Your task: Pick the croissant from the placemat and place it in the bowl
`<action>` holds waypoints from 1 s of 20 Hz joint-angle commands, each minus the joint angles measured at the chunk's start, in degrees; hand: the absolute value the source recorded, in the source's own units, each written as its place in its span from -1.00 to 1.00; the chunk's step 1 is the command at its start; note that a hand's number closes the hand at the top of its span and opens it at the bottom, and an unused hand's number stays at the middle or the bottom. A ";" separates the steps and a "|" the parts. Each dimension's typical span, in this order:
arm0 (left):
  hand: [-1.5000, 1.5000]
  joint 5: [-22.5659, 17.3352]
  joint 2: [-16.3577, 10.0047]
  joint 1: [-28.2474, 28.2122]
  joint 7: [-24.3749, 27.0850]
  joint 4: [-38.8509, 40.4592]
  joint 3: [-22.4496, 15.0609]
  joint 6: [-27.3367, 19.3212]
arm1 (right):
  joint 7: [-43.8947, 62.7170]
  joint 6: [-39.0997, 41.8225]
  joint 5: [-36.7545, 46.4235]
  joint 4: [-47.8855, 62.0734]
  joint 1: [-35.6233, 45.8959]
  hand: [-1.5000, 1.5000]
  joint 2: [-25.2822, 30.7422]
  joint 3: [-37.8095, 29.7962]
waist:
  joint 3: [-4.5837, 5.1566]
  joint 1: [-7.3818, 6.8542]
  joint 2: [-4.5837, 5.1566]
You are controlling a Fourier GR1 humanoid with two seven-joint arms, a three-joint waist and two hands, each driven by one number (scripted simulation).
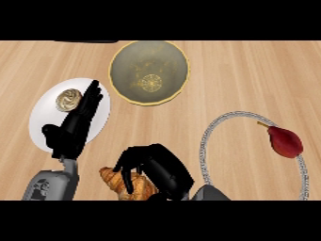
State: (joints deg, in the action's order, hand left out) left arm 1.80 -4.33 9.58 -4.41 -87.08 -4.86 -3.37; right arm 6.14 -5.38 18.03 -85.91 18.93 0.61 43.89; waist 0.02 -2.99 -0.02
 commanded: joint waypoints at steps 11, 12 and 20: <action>0.00 0.20 0.69 -0.52 -0.01 0.48 0.70 -1.01 | 37.15 -23.92 8.51 -11.52 36.18 1.00 -0.61 7.65 | 0.14 1.82 -0.61; 0.00 -0.25 0.16 0.19 2.00 4.37 1.58 0.07 | 41.60 -23.57 8.01 -10.87 39.36 1.00 -0.61 8.33 | 0.21 1.98 -0.52; 0.00 0.14 -0.01 -0.23 -0.44 -0.28 0.75 0.07 | 51.81 -25.29 0.08 0.84 61.93 1.00 -0.61 0.48 | 0.11 0.89 -0.24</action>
State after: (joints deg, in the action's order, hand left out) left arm 1.94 -4.17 10.00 -4.41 -86.00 -3.77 -3.72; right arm 51.87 -29.31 21.09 -89.27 71.49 0.10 47.66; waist 0.15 -1.89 -0.34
